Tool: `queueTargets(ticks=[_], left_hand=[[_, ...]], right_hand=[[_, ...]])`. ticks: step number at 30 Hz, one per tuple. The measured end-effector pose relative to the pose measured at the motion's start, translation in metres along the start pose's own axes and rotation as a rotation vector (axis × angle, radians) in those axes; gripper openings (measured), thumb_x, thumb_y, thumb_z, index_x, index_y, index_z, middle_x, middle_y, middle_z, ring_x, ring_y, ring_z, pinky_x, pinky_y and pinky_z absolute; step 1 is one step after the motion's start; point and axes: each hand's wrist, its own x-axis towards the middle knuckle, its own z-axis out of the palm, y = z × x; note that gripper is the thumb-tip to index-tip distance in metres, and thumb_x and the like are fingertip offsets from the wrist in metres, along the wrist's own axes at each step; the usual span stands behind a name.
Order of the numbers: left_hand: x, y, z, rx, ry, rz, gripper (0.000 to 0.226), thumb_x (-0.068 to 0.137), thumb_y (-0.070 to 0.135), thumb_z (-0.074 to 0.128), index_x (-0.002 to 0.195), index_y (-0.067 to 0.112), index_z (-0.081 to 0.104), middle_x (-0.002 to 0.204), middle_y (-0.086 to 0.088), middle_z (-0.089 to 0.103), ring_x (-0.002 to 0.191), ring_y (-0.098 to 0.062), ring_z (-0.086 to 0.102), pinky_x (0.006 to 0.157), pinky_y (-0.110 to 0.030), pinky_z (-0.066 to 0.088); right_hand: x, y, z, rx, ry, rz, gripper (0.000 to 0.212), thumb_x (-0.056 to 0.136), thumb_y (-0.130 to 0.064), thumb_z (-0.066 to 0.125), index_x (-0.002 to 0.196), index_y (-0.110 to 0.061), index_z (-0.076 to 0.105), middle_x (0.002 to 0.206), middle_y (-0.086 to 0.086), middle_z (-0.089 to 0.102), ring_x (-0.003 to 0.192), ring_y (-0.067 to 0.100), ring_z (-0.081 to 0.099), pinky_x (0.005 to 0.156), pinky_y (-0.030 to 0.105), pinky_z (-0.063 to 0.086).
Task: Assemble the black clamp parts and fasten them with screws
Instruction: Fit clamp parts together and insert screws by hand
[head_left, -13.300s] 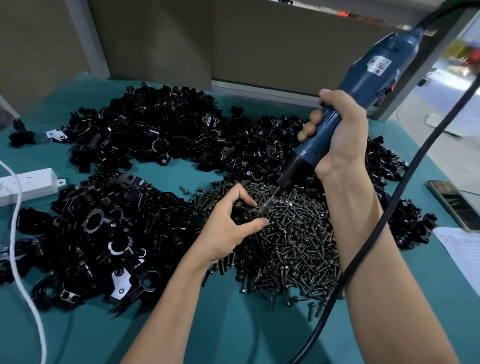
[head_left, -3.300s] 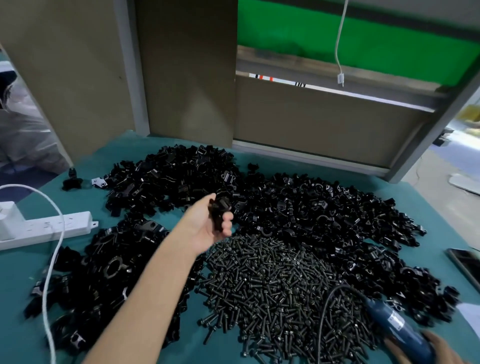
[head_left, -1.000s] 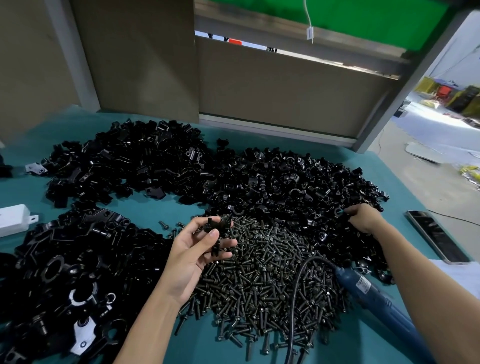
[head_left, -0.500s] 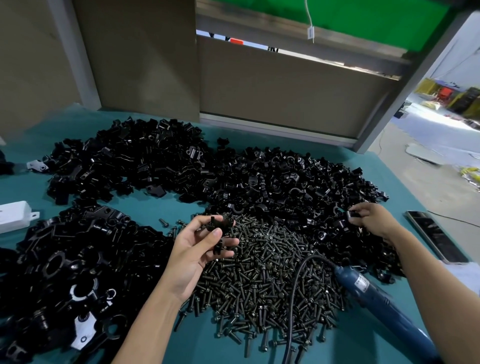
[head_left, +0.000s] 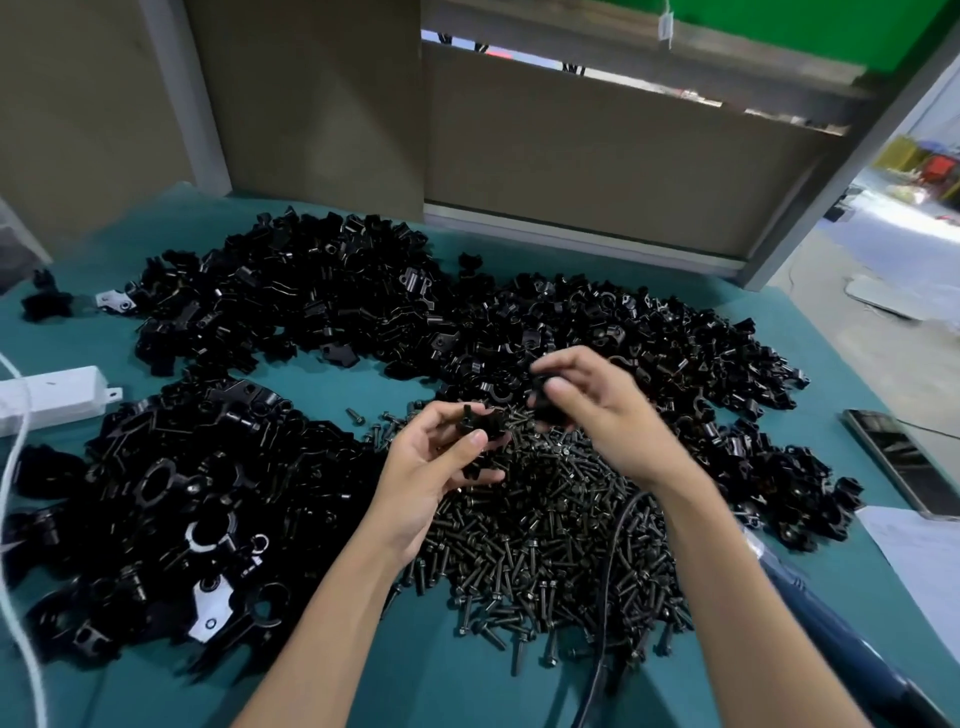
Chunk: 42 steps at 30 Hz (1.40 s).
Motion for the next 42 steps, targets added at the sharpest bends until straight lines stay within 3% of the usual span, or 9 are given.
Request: queueTargets(ticks=[6, 11, 14, 21, 27, 33, 36, 39, 42], left_hand=[[-0.001, 0.000, -0.002, -0.003, -0.008, 0.011, 0.031, 0.085, 0.017, 0.070, 0.116, 0.013, 0.067, 0.105, -0.005, 0.073, 0.102, -0.020, 0.072, 0.075, -0.038, 0.061], [0.000, -0.002, 0.001, -0.021, 0.004, -0.012, 0.025, 0.086, 0.018, 0.069, 0.111, 0.024, 0.072, 0.110, -0.007, 0.073, 0.103, -0.024, 0.072, 0.075, -0.037, 0.061], [-0.001, -0.004, 0.003, -0.002, -0.001, -0.013, 0.026, 0.087, 0.021, 0.069, 0.113, 0.023, 0.071, 0.114, -0.009, 0.073, 0.106, -0.025, 0.071, 0.076, -0.037, 0.060], [-0.001, -0.003, 0.001, 0.042, 0.044, 0.011, 0.023, 0.088, 0.024, 0.069, 0.110, 0.027, 0.073, 0.103, -0.003, 0.074, 0.096, -0.019, 0.072, 0.079, -0.036, 0.060], [0.000, -0.002, 0.000, 0.040, 0.051, 0.010, 0.024, 0.082, 0.020, 0.073, 0.105, 0.025, 0.078, 0.109, -0.008, 0.075, 0.102, -0.023, 0.072, 0.073, -0.035, 0.061], [0.001, -0.003, 0.000, -0.006, 0.117, 0.003, 0.036, 0.073, 0.025, 0.079, 0.108, 0.019, 0.078, 0.108, -0.009, 0.076, 0.099, -0.021, 0.073, 0.070, -0.033, 0.061], [0.001, -0.004, -0.002, 0.010, 0.150, 0.009, 0.049, 0.068, 0.034, 0.082, 0.115, 0.018, 0.075, 0.110, -0.006, 0.076, 0.105, -0.022, 0.072, 0.082, -0.044, 0.061], [0.000, -0.004, -0.002, 0.040, 0.182, -0.006, 0.069, 0.068, 0.040, 0.088, 0.127, 0.012, 0.067, 0.116, -0.006, 0.074, 0.115, -0.027, 0.067, 0.106, -0.063, 0.044], [-0.001, -0.003, 0.000, 0.043, 0.171, -0.010, 0.072, 0.067, 0.045, 0.086, 0.128, 0.013, 0.066, 0.121, -0.006, 0.072, 0.120, -0.028, 0.064, 0.108, -0.062, 0.042]], right_hand=[[0.008, 0.002, 0.043, -0.212, 0.016, -0.142, 0.022, 0.100, -0.012, 0.057, 0.112, -0.021, 0.073, 0.110, -0.005, 0.060, 0.105, 0.005, 0.058, 0.091, 0.020, 0.047], [0.001, 0.010, 0.062, -0.169, 0.335, -0.111, 0.002, 0.095, -0.025, 0.066, 0.093, -0.025, 0.068, 0.093, -0.010, 0.067, 0.084, 0.011, 0.068, 0.072, 0.033, 0.057], [-0.006, 0.014, 0.067, -0.318, 0.449, -0.195, 0.008, 0.094, -0.028, 0.068, 0.091, -0.021, 0.071, 0.089, -0.015, 0.064, 0.085, 0.003, 0.063, 0.072, 0.024, 0.052], [-0.018, 0.016, 0.057, -0.249, 0.138, -0.086, 0.045, 0.092, -0.013, 0.070, 0.134, -0.028, 0.061, 0.112, -0.019, 0.051, 0.104, 0.001, 0.057, 0.086, 0.023, 0.054], [-0.017, 0.014, 0.052, -0.143, 0.283, -0.069, 0.046, 0.088, -0.003, 0.071, 0.127, -0.026, 0.065, 0.115, -0.011, 0.065, 0.111, 0.004, 0.060, 0.100, 0.032, 0.050], [-0.016, 0.015, 0.058, -0.008, 0.238, -0.052, 0.039, 0.089, -0.002, 0.070, 0.124, -0.017, 0.069, 0.122, -0.004, 0.068, 0.118, 0.010, 0.062, 0.103, 0.041, 0.049], [-0.016, 0.014, 0.060, 0.061, 0.222, -0.049, 0.039, 0.088, -0.001, 0.070, 0.123, -0.020, 0.069, 0.121, -0.004, 0.069, 0.117, 0.010, 0.063, 0.102, 0.040, 0.051], [-0.016, 0.014, 0.061, 0.105, 0.214, -0.056, 0.042, 0.087, -0.001, 0.072, 0.118, -0.029, 0.069, 0.119, -0.003, 0.070, 0.113, 0.011, 0.065, 0.101, 0.039, 0.052], [-0.016, 0.016, 0.062, 0.122, 0.222, -0.051, 0.042, 0.085, 0.000, 0.074, 0.119, -0.024, 0.069, 0.117, 0.000, 0.071, 0.109, 0.011, 0.068, 0.100, 0.037, 0.053]])
